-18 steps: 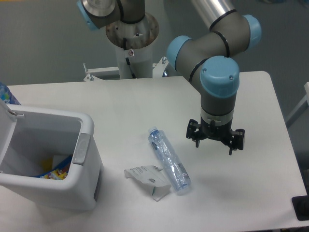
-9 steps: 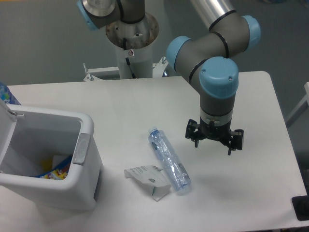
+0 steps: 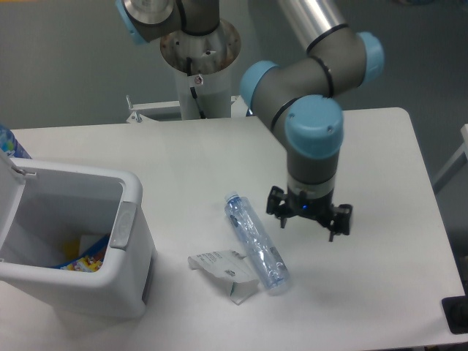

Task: Place the trash in the trash can
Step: 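Lower the gripper onto the white paper beside the bottle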

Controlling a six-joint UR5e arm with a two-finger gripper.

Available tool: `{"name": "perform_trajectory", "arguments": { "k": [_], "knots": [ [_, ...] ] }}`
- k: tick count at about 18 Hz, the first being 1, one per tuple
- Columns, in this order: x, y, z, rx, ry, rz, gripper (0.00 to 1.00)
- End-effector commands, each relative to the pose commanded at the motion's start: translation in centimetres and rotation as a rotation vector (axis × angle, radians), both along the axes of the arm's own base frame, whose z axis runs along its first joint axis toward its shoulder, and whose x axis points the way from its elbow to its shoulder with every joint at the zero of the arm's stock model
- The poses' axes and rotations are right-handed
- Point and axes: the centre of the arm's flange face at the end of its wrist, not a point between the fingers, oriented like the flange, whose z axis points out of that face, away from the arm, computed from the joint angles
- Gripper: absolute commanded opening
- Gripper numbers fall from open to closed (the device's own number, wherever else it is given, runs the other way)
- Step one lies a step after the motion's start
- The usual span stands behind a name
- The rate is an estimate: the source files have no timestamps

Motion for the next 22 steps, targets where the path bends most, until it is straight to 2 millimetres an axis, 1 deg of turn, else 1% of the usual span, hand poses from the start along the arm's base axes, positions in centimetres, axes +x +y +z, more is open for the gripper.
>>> {"name": "perform_trajectory", "arguments": {
  "k": [1,3,5,6,9,11,12,14,16,18,22],
  "knots": [
    [0.7,0.5,-0.1,0.002,-0.003,0.001,1.0],
    [1.3,1.5,-0.5,0.017,0.008,0.013,1.0],
    [2.2,3.1,-1.6,0.045,0.042,0.025,1.0],
    [2.3,3.4,-2.5,0.054,0.048,0.035,1.0],
    [2.6,4.3,-4.0,0.097,0.057,0.028,1.0],
    [3.1,5.0,-4.6,0.1,0.058,0.017,1.0],
    [3.6,5.4,-4.8,0.098,0.056,0.005,1.0],
    [3.9,5.6,-5.6,0.088,0.05,-0.016,1.0],
    [5.0,6.5,-6.7,0.067,0.039,-0.084,1.0],
    [5.9,7.0,-7.0,0.054,0.035,-0.154,1.0],
    [6.7,7.6,-8.3,0.034,0.026,-0.221,1.0]
  ]
}}
